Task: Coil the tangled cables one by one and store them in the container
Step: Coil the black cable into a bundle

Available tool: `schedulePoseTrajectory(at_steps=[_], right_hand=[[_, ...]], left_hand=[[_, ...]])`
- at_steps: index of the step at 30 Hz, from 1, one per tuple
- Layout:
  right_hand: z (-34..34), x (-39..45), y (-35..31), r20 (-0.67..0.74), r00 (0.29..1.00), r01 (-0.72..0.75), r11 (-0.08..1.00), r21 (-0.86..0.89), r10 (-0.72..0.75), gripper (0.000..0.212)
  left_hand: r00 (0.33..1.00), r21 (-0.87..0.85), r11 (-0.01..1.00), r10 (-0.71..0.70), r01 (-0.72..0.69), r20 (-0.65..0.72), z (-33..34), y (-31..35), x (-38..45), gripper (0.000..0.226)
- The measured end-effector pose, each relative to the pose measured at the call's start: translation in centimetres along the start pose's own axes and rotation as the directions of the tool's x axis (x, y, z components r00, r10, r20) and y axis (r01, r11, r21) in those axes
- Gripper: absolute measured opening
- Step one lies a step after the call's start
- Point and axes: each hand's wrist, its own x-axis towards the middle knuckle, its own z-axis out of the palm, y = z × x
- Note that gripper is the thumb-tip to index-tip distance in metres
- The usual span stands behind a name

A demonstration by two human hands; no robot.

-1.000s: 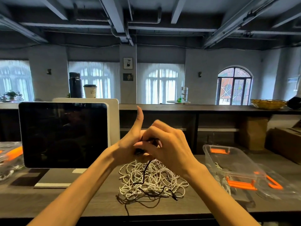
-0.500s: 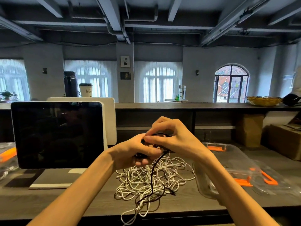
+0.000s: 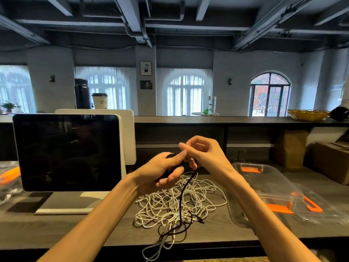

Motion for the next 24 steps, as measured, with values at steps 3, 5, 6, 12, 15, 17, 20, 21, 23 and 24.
schedulePoseTrajectory(at_steps=[3,5,6,12,15,17,20,21,23,24], right_hand=[[0.6,0.2,0.8,-0.007,1.0,-0.023,1.0,-0.007,0.023,0.028],[1.2,0.1,1.5,-0.047,0.992,-0.112,0.993,0.043,0.114,0.027],[1.5,-0.1,2.3,-0.042,0.985,-0.163,0.984,0.067,0.166,0.029],[3.2,-2.2,6.4,0.354,0.867,-0.208,0.899,-0.385,0.351,0.065],[4.2,-2.9,8.9,0.48,0.78,0.048,0.728,-0.684,0.4,0.083],[5.3,-3.1,10.8,0.504,0.762,0.147,0.65,-0.746,0.406,0.07],[6.7,-2.7,13.2,0.511,0.746,0.235,0.549,-0.802,0.426,0.053],[6.9,-2.5,13.6,0.502,0.764,0.229,0.557,-0.798,0.406,0.044],[7.4,-1.7,14.5,0.45,0.824,0.16,0.622,-0.767,0.343,0.027],[7.4,-1.3,14.8,0.405,0.858,0.121,0.643,-0.756,0.315,0.02]], left_hand=[[0.993,-0.169,0.982,0.063,-0.079,-0.103,-0.4,-1.0,0.4,0.053],[0.967,-0.263,0.95,0.105,-0.166,-0.232,-0.9,-0.9,0.8,0.051],[0.949,-0.283,0.936,0.122,-0.207,-0.291,-1.3,-0.8,1.0,0.05],[0.88,-0.297,0.911,0.127,-0.286,-0.459,-3.0,-0.6,1.3,0.044],[0.88,-0.308,0.906,0.125,-0.29,-0.458,-3.3,-0.8,1.2,0.043],[0.883,-0.305,0.91,0.12,-0.28,-0.453,-3.4,-0.9,1.2,0.042],[0.889,-0.293,0.915,0.128,-0.276,-0.44,-3.5,-0.8,1.2,0.043],[0.89,-0.283,0.919,0.131,-0.274,-0.436,-3.6,-0.8,1.2,0.043],[0.89,-0.256,0.93,0.132,-0.263,-0.437,-4.0,-0.9,1.3,0.044],[0.888,-0.235,0.938,0.132,-0.256,-0.441,-4.1,-1.0,1.3,0.044]])
